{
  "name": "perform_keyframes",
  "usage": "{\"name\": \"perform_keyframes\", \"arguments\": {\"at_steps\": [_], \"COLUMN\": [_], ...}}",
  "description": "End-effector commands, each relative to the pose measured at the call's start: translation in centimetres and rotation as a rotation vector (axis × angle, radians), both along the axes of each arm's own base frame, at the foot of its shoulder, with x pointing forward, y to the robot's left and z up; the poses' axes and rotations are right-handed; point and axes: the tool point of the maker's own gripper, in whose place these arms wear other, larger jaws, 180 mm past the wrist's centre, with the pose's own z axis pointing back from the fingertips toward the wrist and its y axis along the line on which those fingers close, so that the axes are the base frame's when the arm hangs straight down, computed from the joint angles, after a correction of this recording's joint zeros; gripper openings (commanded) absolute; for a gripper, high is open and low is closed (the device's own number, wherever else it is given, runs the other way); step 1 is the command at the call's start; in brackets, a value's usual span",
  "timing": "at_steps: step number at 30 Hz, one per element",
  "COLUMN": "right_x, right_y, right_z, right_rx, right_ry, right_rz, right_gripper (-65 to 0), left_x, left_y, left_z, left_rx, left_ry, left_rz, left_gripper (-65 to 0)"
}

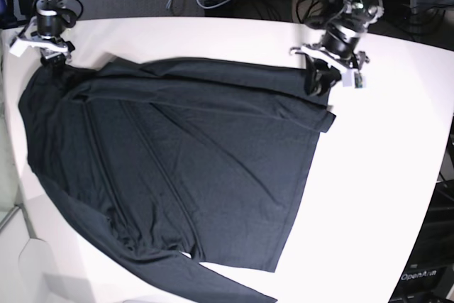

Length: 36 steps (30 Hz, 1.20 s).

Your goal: Fold the T-shirt properly

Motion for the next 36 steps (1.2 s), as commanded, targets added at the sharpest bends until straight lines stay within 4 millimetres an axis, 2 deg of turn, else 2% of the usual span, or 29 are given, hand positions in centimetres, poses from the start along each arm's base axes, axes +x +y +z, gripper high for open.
{"name": "perform_keyframes", "arguments": {"at_steps": [1, 5, 14, 21, 26, 31, 36], "right_x": [-0.1, -0.6, -0.8, -1.0, -1.0, -1.0, -1.0], "right_y": [-0.7, -0.5, -0.6, -0.5, -0.5, -0.5, -0.6], "right_z": [0.8, 0.4, 0.3, -0.1, -0.2, -0.2, -0.1], "right_rx": [-0.025, -0.017, -0.015, -0.008, -0.007, -0.007, -0.008], "right_ry": [-0.027, -0.013, -0.009, 0.000, 0.001, 0.001, 0.000], "right_rz": [-0.012, -0.010, -0.014, -0.018, -0.018, -0.018, -0.019], "right_gripper": [-41.0, -41.0, -41.0, -41.0, -41.0, -41.0, -41.0], "left_x": [0.4, -1.4, -2.8, -4.6, -4.1, -3.7, -3.6], "left_y": [0.4, 0.6, 0.6, 0.4, 2.5, 4.2, 4.1], "left_z": [1.6, 1.8, 0.8, -1.8, -1.7, -2.4, -3.1], "left_rx": [0.003, 0.020, 0.017, -0.057, -0.201, -0.215, -0.237], "left_ry": [-0.057, -0.040, 0.000, 0.141, 0.169, 0.203, 0.217], "left_rz": [0.009, 0.008, 0.010, 0.017, 0.113, 0.163, 0.171], "left_gripper": [-50.8, -50.8, -50.8, -50.8, -50.8, -50.8, -50.8]}}
